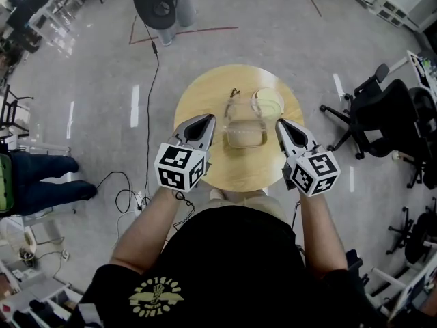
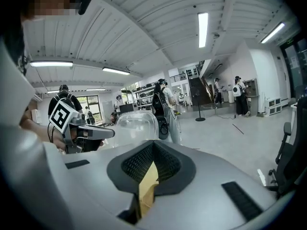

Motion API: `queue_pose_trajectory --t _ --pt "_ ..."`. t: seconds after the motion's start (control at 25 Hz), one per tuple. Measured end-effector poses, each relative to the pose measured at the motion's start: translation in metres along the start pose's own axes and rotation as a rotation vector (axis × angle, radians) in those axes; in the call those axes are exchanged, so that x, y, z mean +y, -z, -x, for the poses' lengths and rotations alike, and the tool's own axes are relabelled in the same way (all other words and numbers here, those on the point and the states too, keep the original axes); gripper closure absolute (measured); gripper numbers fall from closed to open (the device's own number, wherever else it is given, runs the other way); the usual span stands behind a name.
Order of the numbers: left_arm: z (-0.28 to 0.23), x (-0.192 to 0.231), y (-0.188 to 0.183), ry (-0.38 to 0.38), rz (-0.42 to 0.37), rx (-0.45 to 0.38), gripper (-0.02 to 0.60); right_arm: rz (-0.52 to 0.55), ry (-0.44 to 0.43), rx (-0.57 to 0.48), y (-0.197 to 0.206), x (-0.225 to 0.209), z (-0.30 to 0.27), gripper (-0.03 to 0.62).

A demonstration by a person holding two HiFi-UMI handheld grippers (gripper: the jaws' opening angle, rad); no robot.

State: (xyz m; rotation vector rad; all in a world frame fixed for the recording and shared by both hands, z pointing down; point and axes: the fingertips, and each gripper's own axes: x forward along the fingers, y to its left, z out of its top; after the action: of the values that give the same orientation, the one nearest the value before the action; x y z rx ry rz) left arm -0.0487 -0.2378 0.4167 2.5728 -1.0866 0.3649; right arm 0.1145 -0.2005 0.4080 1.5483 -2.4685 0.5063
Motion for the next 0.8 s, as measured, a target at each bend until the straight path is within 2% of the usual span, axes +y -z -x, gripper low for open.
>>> queue_pose_trajectory --t 0.24,0.4,0.64,0.8 --pt "0.013 -0.003 -0.02 0.001 -0.016 -0.044 0.566 0.033 0.003 -0.03 -0.018 0.008 0.006 0.58" --pt "0.021 -0.003 -0.034 0.01 0.002 -0.069 0.566 0.055 0.001 -0.052 -0.031 0.013 0.009 0.58" --pt "0.028 -0.007 -0.056 -0.008 -0.051 -0.111 0.566 0.096 0.001 -0.092 -0.054 0.018 0.017 0.58" --pt "0.037 -0.008 -0.068 -0.007 -0.057 -0.135 0.566 0.095 -0.004 -0.12 -0.067 0.024 0.022 0.58"
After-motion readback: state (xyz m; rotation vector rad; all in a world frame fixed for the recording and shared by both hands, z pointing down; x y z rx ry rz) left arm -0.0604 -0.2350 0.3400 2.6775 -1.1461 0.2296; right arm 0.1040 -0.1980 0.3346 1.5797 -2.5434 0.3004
